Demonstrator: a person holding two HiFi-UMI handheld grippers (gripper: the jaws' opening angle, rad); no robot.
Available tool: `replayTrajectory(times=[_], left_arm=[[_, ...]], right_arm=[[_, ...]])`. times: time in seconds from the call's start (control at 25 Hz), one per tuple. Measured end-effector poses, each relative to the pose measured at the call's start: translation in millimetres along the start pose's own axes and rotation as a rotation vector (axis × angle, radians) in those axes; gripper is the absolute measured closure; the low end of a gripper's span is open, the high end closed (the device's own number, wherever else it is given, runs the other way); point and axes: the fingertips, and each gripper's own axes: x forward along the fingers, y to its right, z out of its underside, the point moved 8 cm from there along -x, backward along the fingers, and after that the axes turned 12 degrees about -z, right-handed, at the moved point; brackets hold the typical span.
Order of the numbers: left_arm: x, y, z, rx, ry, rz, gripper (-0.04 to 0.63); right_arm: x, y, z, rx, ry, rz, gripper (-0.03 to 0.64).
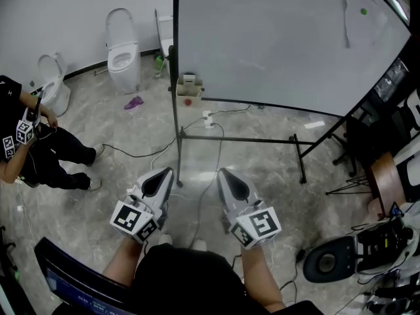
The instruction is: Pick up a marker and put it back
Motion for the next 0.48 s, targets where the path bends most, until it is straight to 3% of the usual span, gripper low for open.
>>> replayTrajectory(times=[0.48], left_arm=[[-12, 19, 19, -0.001, 0.008, -0.075, 0.588]], right_arm=[[-27, 11, 11, 0.001, -0.017, -0.048, 0.607]])
